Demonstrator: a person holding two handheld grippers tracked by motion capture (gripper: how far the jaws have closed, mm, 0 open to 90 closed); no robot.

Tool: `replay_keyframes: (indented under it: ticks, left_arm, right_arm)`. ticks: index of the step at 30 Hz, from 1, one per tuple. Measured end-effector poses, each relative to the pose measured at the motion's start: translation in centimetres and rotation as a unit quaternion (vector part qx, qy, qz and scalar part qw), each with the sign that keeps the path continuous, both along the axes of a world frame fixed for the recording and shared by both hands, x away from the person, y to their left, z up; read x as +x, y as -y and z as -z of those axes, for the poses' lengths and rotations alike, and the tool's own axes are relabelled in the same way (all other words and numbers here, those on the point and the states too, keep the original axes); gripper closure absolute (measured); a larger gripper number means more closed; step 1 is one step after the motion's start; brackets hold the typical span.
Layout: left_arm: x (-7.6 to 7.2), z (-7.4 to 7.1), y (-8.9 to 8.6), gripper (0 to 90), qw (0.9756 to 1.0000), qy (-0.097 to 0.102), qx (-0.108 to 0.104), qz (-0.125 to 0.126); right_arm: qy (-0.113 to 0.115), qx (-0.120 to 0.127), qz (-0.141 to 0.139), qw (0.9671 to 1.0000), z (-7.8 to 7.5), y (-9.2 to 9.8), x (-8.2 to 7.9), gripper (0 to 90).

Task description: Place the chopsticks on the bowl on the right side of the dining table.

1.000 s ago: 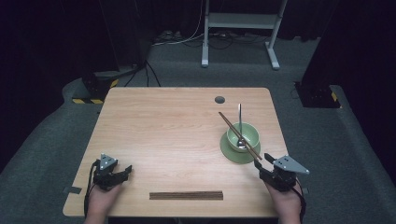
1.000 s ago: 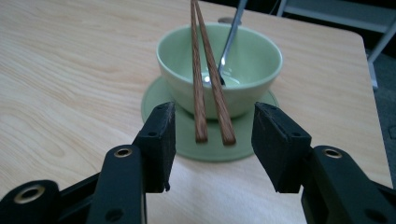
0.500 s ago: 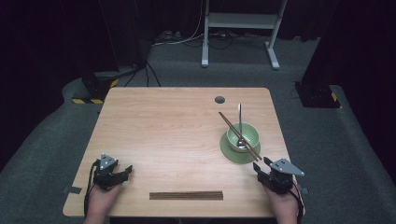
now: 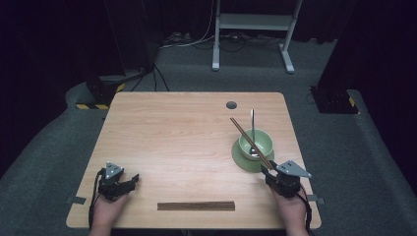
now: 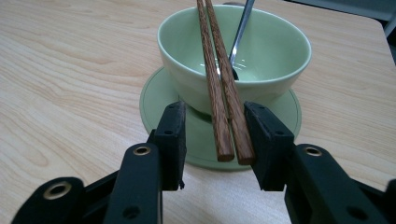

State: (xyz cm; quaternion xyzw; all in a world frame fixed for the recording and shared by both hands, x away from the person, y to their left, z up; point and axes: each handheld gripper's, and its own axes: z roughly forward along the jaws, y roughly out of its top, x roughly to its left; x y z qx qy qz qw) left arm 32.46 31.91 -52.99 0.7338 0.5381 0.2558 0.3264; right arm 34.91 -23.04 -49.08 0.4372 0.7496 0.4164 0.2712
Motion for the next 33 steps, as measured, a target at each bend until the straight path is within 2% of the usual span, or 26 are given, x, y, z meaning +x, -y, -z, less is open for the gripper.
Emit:
replay_keyframes:
  ticks: [11, 23, 33]
  left_arm:
    - [-0.02, -0.01, 0.00, 32.0, 1.0000, 0.000, 0.002, -0.001]
    - [-0.04, -0.01, 0.04, 32.1, 1.0000, 0.001, 0.002, -0.001]
    - [-0.04, -0.01, 0.05, 32.1, 1.0000, 0.001, 0.002, -0.001]
  right_arm:
    - [-0.002, 0.000, -0.004, 1.0000, 0.00, -0.61, 0.61, 66.2]
    - [-0.002, 0.002, -0.006, 1.0000, -0.04, -0.52, 0.58, 74.4]
    - [-0.004, 0.005, -0.008, 1.0000, -0.07, -0.42, 0.55, 75.9]
